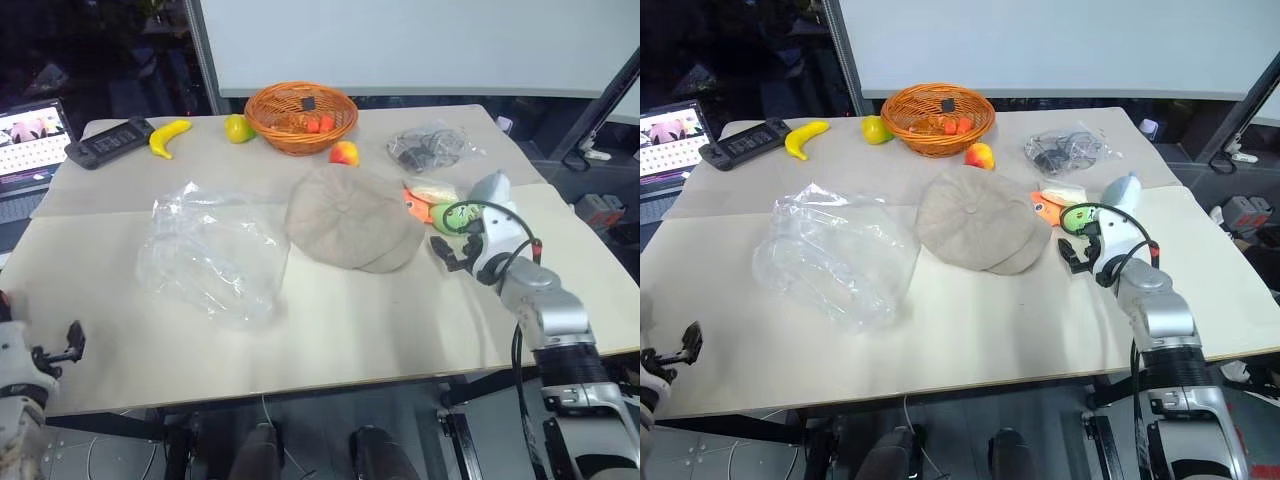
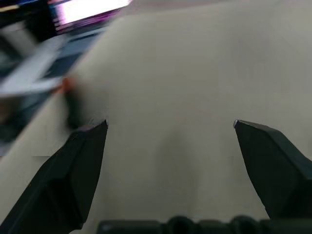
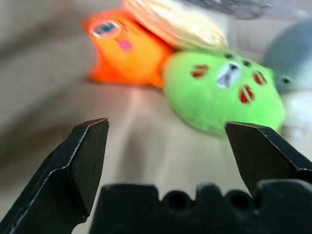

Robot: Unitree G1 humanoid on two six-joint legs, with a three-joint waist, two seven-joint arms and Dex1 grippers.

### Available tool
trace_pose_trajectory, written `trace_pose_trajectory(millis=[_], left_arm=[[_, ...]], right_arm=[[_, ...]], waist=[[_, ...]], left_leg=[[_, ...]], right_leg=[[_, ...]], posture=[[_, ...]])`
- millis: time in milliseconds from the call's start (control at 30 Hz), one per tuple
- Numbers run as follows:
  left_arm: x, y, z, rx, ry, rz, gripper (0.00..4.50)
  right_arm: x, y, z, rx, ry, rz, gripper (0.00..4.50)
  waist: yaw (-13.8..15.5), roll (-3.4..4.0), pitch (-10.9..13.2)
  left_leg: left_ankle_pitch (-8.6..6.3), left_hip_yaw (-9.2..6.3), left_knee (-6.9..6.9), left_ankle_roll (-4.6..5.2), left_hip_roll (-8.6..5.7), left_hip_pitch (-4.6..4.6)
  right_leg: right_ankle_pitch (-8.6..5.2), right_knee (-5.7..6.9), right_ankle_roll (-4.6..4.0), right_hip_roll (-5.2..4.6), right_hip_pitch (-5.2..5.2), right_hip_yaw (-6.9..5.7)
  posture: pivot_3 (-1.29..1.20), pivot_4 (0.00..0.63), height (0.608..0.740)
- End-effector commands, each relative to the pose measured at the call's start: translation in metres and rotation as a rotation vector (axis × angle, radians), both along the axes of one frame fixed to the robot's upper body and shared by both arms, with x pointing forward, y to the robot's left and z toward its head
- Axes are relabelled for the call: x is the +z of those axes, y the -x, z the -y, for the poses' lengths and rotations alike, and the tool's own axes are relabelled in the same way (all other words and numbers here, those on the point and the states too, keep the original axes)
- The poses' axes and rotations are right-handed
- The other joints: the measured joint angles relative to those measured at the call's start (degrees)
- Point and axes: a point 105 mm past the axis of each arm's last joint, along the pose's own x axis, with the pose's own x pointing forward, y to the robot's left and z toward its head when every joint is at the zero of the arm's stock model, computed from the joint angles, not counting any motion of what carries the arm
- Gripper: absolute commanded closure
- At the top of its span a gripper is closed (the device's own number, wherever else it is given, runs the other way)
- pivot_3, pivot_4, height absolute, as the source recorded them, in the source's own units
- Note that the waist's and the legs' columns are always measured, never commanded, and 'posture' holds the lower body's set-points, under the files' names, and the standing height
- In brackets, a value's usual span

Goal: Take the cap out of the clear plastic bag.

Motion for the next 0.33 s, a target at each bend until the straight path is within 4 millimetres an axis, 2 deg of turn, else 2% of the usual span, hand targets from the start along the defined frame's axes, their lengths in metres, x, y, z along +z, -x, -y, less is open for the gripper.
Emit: trace_pose_trajectory(millis=[33, 167, 333], left_arm=[[0.0082, 0.0024, -0.0040, 0.057, -0.039, 0.071, 0.05], [0.0126, 0.0032, -0.0014, 0.069, 0.022, 0.169, 0.05], [0.0109, 0.0027, -0.0025, 0.070, 0.037, 0.171, 0.05]], right_arm=[[0.0178, -0.0019, 0.0141, -0.049, 0.010, 0.102, 0.00], [0.0153, -0.0042, 0.0198, -0.059, -0.005, 0.099, 0.00], [0.0133, -0.0086, 0.0198, -0.058, 0.007, 0.093, 0.00]], waist=[[0.15, -0.04, -0.03], [0.05, -0.12, -0.06], [-0.34, -0.11, -0.06]], left_leg=[[0.00, 0.00, 0.01, 0.00, 0.00, 0.03], [0.00, -0.01, 0.00, -0.01, 0.00, 0.16], [-0.01, -0.01, -0.02, 0.00, 0.00, 0.19]], right_leg=[[0.00, 0.00, 0.00, 0.00, 0.05, -0.01], [0.00, -0.05, 0.00, -0.01, 0.25, -0.03], [0.00, -0.05, 0.00, 0.00, 0.26, -0.01]], posture=[[0.00, 0.150, 0.740], [0.00, 0.150, 0.740], [0.00, 0.150, 0.740]])
